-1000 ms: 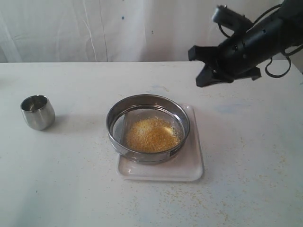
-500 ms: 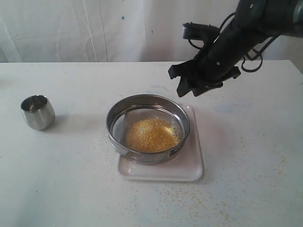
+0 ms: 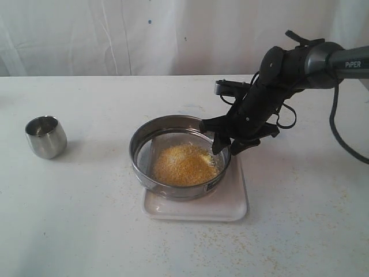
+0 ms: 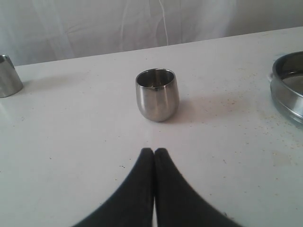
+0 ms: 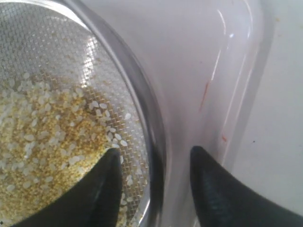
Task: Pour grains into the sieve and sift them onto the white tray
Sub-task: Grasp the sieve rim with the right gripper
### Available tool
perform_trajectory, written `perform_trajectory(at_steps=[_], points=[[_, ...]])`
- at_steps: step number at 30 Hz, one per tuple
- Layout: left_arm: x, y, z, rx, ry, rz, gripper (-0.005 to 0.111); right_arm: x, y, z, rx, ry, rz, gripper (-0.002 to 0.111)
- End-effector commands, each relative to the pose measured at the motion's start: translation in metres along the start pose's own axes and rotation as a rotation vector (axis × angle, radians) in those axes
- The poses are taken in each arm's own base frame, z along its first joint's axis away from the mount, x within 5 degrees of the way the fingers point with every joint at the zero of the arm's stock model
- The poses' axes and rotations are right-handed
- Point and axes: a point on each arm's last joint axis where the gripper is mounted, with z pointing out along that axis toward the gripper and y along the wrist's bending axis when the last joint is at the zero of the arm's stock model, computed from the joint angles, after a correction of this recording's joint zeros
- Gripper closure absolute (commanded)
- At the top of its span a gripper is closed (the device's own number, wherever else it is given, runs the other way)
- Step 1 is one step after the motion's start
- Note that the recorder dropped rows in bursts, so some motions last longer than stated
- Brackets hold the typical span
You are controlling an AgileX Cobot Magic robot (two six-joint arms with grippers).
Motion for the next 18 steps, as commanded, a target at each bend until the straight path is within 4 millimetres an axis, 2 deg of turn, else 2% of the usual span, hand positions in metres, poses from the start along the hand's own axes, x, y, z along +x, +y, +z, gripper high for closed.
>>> perform_trajectory(at_steps=[1,6,13,18], points=[[0.0,0.0,0.0,0.001,-0.007,-0.007,0.107,-0.001,0.0,0.0,0.002,-0.008,-0.004,0.083],[0.0,0.0,0.0,0.001,-0.007,-0.007,0.107,-0.001,0.0,0.0,0.002,-0.008,-0.004,0.108],[0.0,0.0,0.0,0.001,-0.007,-0.007,0.107,0.0,-0.005,-0.002,0.056,0.003,-0.02,0.108],[0.0,0.0,0.0,0.001,-0.007,-0.007,0.107,-0.002,-0.006,-0.023,0.127,-0.021,-0.054,0.108]])
